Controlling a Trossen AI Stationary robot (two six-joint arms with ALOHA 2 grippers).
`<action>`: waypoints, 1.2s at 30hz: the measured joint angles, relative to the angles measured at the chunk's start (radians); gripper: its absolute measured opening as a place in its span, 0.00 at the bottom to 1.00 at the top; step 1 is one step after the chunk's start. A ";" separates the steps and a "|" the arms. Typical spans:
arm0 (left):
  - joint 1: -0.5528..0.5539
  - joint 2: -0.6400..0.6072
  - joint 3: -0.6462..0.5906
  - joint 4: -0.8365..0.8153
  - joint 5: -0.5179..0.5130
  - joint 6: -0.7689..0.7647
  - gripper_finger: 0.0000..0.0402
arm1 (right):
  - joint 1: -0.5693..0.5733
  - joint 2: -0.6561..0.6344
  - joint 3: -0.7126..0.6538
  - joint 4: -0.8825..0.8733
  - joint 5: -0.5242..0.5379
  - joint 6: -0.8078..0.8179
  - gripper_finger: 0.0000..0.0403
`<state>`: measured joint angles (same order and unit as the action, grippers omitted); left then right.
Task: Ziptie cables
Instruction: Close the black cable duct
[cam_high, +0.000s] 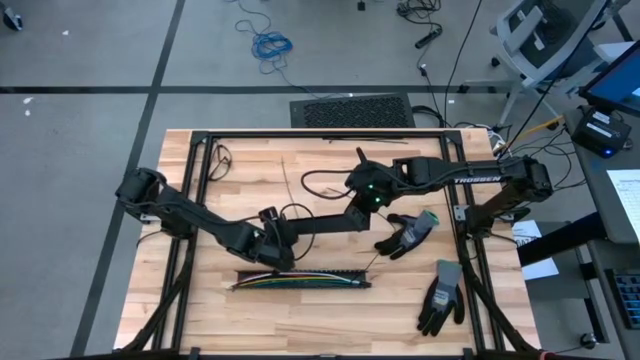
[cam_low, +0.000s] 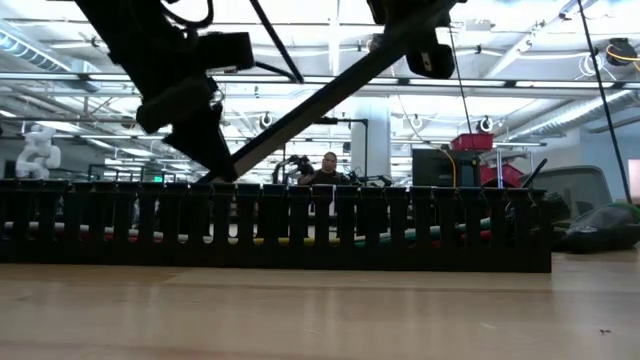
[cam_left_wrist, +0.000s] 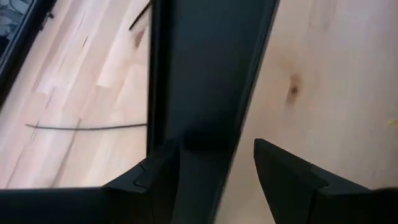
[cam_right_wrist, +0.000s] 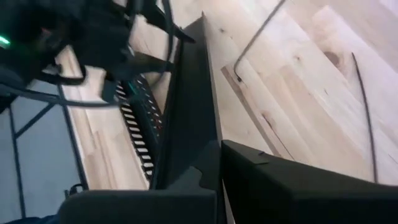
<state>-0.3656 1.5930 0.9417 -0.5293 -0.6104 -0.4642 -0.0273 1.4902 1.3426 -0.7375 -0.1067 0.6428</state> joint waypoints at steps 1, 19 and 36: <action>0.002 0.008 0.000 0.003 -0.004 0.003 0.50 | 0.000 0.000 0.000 0.011 -0.003 0.004 0.00; 0.047 0.047 0.178 -0.135 -0.014 0.145 0.04 | -0.006 0.000 0.111 0.033 -0.029 -0.068 0.00; 0.118 -0.086 0.225 -0.458 0.535 0.676 0.04 | 0.006 -0.001 0.546 -0.393 0.346 -0.834 0.27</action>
<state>-0.2472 1.5070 1.1664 -0.9874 -0.0753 0.2114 -0.0210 1.4896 1.8890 -1.1307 0.2396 -0.1911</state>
